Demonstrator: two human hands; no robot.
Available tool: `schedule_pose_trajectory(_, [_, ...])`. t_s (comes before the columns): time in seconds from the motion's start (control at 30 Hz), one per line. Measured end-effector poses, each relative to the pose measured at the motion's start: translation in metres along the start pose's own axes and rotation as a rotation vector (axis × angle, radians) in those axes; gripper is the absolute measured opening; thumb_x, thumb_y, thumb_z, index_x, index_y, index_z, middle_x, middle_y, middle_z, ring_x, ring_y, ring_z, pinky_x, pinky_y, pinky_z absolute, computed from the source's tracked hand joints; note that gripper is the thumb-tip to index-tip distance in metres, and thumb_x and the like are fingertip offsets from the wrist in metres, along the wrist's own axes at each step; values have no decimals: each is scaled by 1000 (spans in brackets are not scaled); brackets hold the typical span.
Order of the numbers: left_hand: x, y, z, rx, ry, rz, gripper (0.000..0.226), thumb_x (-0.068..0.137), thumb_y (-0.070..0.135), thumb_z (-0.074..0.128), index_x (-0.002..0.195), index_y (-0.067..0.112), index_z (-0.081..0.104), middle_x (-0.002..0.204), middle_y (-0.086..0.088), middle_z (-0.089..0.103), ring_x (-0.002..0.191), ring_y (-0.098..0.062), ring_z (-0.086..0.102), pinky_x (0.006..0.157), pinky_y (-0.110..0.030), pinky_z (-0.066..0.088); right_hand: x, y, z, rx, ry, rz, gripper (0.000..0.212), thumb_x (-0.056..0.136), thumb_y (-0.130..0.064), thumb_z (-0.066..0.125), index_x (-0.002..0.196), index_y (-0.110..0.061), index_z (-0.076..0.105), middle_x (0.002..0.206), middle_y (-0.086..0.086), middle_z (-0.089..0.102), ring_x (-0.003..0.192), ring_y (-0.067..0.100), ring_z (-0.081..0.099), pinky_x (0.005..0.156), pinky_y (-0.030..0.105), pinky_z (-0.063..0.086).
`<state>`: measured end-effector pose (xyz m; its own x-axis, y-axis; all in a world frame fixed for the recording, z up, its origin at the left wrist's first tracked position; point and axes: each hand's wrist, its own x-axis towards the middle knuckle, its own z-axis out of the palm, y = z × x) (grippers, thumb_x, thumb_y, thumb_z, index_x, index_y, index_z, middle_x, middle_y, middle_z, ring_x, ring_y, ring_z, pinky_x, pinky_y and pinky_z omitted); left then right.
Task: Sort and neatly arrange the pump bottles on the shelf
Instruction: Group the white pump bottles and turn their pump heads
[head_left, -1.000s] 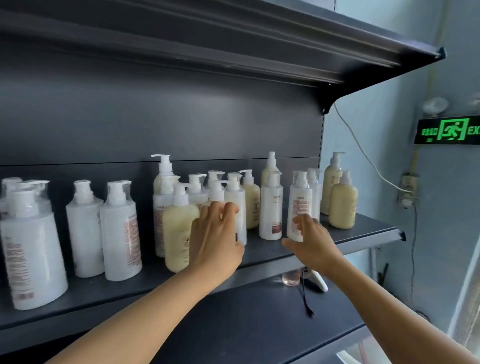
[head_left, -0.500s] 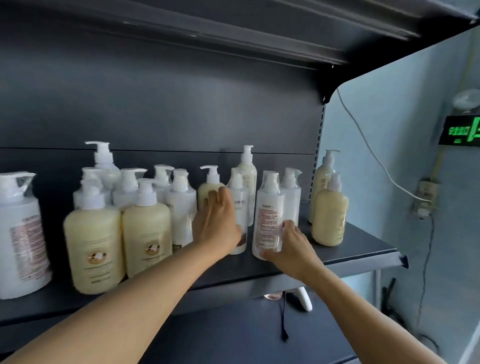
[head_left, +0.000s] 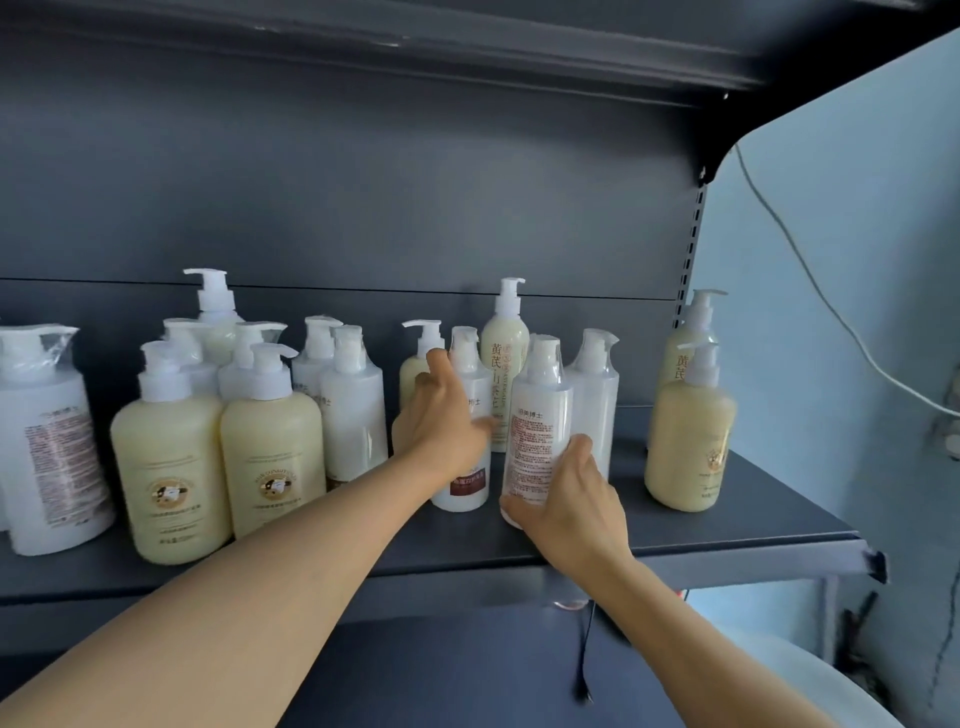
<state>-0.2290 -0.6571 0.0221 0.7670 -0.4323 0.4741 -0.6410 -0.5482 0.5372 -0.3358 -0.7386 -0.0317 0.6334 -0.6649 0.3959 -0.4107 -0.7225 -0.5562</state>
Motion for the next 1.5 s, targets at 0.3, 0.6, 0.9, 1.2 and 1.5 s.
schedule_pose_trajectory(0.3, [-27, -2, -28, 62, -13, -4, 65, 81, 31, 70, 125, 12, 26, 125, -10, 51, 100, -32, 59, 72, -37, 46, -15, -3, -4, 63, -4, -69, 54, 73, -39, 70, 96, -17, 27, 100, 1, 55, 87, 25, 56, 65, 35, 48])
schedule_pose_trajectory(0.6, [-73, -16, -102, 59, 74, 52, 60, 80, 34, 70, 118, 18, 27, 118, -6, 55, 94, -30, 61, 72, -39, 50, -66, -50, -15, 127, -8, -89, 55, 67, -37, 73, 98, -16, 32, 92, -2, 55, 79, 21, 58, 61, 35, 50])
schedule_pose_trajectory(0.9, [-134, -96, -209, 30, 103, 34, 61, 79, 32, 71, 120, 19, 27, 114, -2, 56, 91, -25, 61, 67, -35, 46, -145, -149, 2, 178, -54, -74, 54, 65, -36, 72, 97, -16, 33, 88, -4, 57, 81, 23, 60, 68, 39, 54])
schedule_pose_trajectory(1.2, [-196, -212, -323, 126, 97, -92, 60, 78, 36, 70, 116, 19, 27, 113, -2, 56, 96, -29, 60, 78, -41, 49, -220, -262, 58, 280, -129, -131, 54, 69, -37, 72, 101, -17, 34, 87, -4, 55, 81, 21, 58, 67, 38, 53])
schedule_pose_trajectory(1.5, [-212, -298, -393, 158, 145, -200, 59, 79, 37, 70, 115, 19, 27, 114, -1, 56, 95, -26, 61, 76, -40, 49, -241, -349, 103, 315, -185, -215, 58, 68, -38, 74, 101, -17, 32, 92, 0, 56, 82, 24, 58, 67, 37, 51])
